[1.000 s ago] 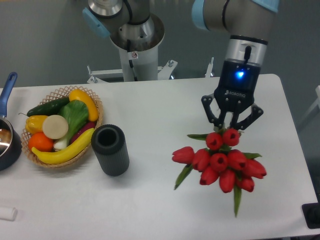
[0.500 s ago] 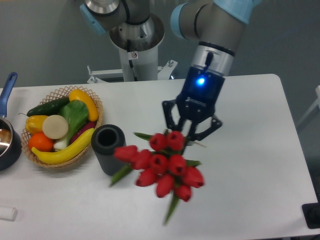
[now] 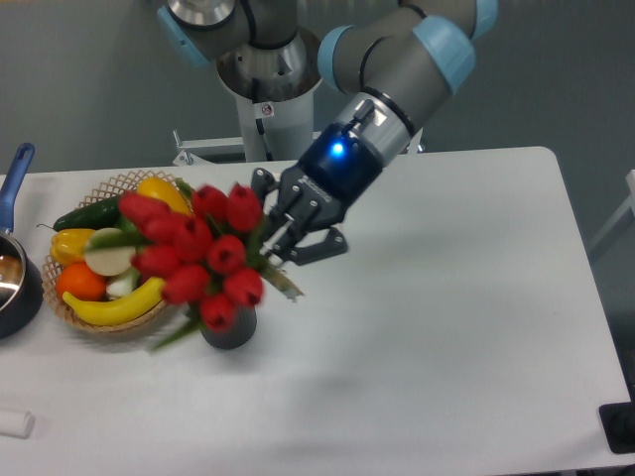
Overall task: Insert the flowers into the vase
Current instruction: 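Raise the tulips and position the stems above the vase opening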
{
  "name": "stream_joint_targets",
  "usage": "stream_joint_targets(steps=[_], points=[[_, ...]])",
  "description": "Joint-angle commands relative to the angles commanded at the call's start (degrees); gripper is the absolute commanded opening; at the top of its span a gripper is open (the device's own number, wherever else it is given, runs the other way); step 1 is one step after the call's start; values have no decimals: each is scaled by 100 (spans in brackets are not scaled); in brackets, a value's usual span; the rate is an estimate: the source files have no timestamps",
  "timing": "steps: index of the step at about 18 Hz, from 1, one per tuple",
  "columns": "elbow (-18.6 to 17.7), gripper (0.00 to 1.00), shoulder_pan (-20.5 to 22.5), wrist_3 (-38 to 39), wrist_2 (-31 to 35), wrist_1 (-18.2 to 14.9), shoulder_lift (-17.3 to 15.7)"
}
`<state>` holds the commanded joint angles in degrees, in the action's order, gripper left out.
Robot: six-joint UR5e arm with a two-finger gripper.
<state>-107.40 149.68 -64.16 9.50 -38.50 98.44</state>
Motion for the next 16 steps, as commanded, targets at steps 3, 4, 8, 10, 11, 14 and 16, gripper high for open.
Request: stream_joint_targets(steps=[3,4,8,10,11,14,16], points=[[-219,24,-18,9,-193,0,-193],[-307,24,-26,0,-255,0,-255],[-474,24,-201,9,-273,-9,-291],[-519,24,-255,9,-264,-9,-273],[-519,24,-264,9,-273,-9,-256],[-607,24,-272,9,-273,-9,-238],[-624,26,-281,0,-264,-9,-194]])
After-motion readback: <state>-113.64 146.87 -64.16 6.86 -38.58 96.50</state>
